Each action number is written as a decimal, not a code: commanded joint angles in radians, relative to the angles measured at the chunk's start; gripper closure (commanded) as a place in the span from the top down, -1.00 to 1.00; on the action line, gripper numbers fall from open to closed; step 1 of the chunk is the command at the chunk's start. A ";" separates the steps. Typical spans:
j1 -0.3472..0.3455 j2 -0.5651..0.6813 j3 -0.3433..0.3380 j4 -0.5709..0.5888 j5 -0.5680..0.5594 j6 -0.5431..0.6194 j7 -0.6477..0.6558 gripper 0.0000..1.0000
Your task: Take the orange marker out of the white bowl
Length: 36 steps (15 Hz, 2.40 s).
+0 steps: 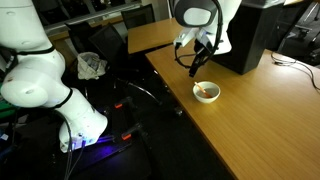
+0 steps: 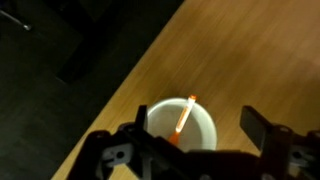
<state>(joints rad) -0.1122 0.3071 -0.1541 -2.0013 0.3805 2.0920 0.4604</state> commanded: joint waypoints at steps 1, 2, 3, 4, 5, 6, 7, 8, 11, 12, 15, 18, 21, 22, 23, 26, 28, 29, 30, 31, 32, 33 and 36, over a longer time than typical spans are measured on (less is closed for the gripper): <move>-0.020 0.060 -0.005 0.045 0.073 0.009 0.077 1.00; -0.024 0.073 -0.008 0.046 0.083 0.019 0.085 1.00; -0.031 0.085 -0.012 0.042 0.092 0.036 0.084 1.00; -0.036 0.099 -0.014 0.042 0.100 0.049 0.087 1.00; -0.043 0.111 -0.015 0.043 0.113 0.058 0.083 1.00; -0.046 0.127 -0.017 0.046 0.121 0.075 0.083 1.00; -0.051 0.142 -0.016 0.049 0.129 0.082 0.084 1.00; -0.052 0.157 -0.013 0.050 0.136 0.094 0.081 1.00; -0.047 0.207 -0.005 0.061 0.160 0.118 0.100 1.00; -0.044 0.223 -0.003 0.065 0.167 0.129 0.109 1.00; -0.038 0.267 0.006 0.089 0.186 0.161 0.136 0.64; -0.030 0.299 0.012 0.117 0.182 0.181 0.154 0.51; -0.018 0.312 0.009 0.131 0.164 0.175 0.167 0.00; -0.013 0.311 0.004 0.131 0.156 0.175 0.171 -0.17; -0.010 0.310 0.002 0.131 0.150 0.170 0.172 -0.32; -0.008 0.303 -0.004 0.127 0.136 0.168 0.169 -0.81; -0.004 0.289 -0.009 0.117 0.128 0.175 0.166 -1.00; 0.000 0.271 -0.012 0.107 0.118 0.165 0.169 -1.00; 0.009 0.246 -0.018 0.094 0.095 0.143 0.173 -0.94; 0.022 0.225 -0.028 0.083 0.066 0.136 0.186 -0.94; 0.029 0.191 -0.029 0.064 0.047 0.121 0.192 -0.94; 0.033 0.158 -0.025 0.047 0.035 0.103 0.198 -0.94; 0.081 0.056 -0.009 -0.028 -0.017 0.117 0.199 -0.94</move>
<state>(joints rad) -0.0777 0.4593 -0.1584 -1.9388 0.4165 2.1914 0.6356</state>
